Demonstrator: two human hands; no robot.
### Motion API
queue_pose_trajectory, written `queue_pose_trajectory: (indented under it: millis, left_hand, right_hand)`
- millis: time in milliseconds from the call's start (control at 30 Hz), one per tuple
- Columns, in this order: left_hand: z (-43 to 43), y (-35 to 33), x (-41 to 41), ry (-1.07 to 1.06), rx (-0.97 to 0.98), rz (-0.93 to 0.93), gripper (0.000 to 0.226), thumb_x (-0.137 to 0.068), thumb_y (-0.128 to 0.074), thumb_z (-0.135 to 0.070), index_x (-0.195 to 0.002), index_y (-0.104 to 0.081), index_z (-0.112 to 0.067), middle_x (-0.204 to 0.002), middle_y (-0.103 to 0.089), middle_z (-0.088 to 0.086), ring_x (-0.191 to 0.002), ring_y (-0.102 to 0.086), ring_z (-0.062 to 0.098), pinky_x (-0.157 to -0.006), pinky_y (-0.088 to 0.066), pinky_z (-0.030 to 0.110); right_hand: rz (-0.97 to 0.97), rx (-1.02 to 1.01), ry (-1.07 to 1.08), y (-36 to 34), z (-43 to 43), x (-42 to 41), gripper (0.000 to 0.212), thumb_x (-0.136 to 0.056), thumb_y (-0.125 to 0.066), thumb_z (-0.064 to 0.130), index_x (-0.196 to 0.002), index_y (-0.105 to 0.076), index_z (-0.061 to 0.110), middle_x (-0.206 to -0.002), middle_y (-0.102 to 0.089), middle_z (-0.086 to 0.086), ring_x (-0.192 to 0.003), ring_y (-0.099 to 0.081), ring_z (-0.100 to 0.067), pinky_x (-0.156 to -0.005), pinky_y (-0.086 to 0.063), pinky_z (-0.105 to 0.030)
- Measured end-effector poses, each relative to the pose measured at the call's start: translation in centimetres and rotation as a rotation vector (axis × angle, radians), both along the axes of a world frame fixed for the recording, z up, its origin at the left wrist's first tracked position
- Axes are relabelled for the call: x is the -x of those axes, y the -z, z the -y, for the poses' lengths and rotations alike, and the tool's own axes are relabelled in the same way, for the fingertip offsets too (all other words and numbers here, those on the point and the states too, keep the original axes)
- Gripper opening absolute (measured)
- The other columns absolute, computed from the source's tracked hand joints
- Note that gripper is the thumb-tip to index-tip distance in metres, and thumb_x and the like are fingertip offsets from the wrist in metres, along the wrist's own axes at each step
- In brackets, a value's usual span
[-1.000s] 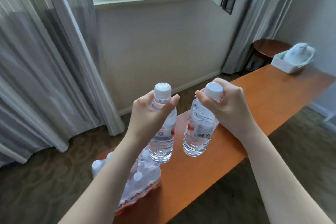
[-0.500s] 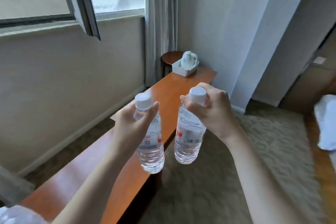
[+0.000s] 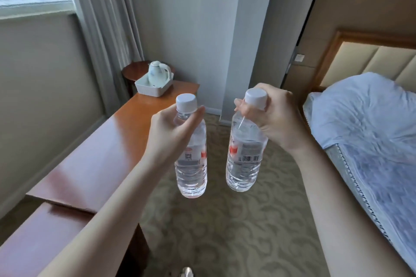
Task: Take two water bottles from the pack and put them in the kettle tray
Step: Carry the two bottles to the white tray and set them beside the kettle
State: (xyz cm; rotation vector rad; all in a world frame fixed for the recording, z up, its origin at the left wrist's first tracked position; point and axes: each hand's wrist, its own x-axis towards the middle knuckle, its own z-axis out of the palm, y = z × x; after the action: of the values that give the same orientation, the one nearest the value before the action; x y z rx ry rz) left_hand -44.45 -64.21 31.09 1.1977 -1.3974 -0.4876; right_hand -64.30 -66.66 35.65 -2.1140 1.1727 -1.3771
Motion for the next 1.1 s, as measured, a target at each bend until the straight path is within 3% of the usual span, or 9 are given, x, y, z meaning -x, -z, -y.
queue_pose_trajectory:
  millis: [133,400,567,900,1100]
  left_hand:
    - [8.1,0.5,0.3,0.101,0.017,0.022,0.035,-0.080,-0.061,-0.047,-0.065,-0.062,-0.016,-0.061,-0.068,-0.004,-0.058,-0.062,0.006,-0.055,-0.047,0.019]
    - [24.1,0.6,-0.7,0.176,-0.005,0.080,0.032,-0.082,-0.060,-0.050,-0.071,-0.062,-0.020,-0.068,-0.068,-0.008,-0.064,-0.065,0.005,-0.056,-0.049,0.016]
    - [32.1,1.5,-1.0,0.138,0.004,0.089,0.038,-0.082,-0.060,-0.048,-0.075,-0.064,-0.011,-0.069,-0.068,-0.006,-0.069,-0.065,0.010,-0.059,-0.051,0.026]
    - [48.4,4.5,0.4,0.105,-0.040,0.107,0.031,-0.084,-0.059,-0.047,-0.068,-0.059,-0.020,-0.064,-0.065,-0.014,-0.064,-0.065,0.003,-0.053,-0.046,0.010]
    - [60.0,5.4,1.5,-0.018,-0.078,0.054,0.042,-0.081,-0.058,-0.053,-0.074,-0.065,-0.012,-0.069,-0.070,-0.004,-0.067,-0.066,0.003,-0.055,-0.046,0.007]
  right_hand:
    - [-0.012,-0.027,0.042,0.6,6.4,0.5,0.040,-0.083,-0.071,0.024,-0.071,-0.050,-0.007,-0.074,-0.060,-0.038,-0.077,-0.061,-0.052,-0.063,-0.051,-0.058]
    - [0.033,-0.047,0.144,0.2,19.5,0.0,0.043,-0.080,-0.067,0.034,-0.075,-0.053,-0.007,-0.077,-0.064,-0.036,-0.076,-0.061,-0.050,-0.065,-0.051,-0.059]
    - [0.037,-0.053,0.157,0.6,27.5,0.4,0.044,-0.079,-0.067,0.034,-0.076,-0.054,-0.008,-0.078,-0.063,-0.037,-0.077,-0.060,-0.050,-0.065,-0.051,-0.058]
    - [-0.002,-0.084,0.037,4.3,47.1,1.5,0.035,-0.083,-0.071,0.022,-0.073,-0.054,-0.006,-0.078,-0.063,-0.037,-0.078,-0.062,-0.049,-0.066,-0.052,-0.055]
    - [-0.071,-0.074,-0.071,5.0,61.4,1.8,0.043,-0.077,-0.068,0.039,-0.072,-0.054,-0.001,-0.072,-0.064,-0.027,-0.066,-0.056,-0.036,-0.057,-0.046,-0.041]
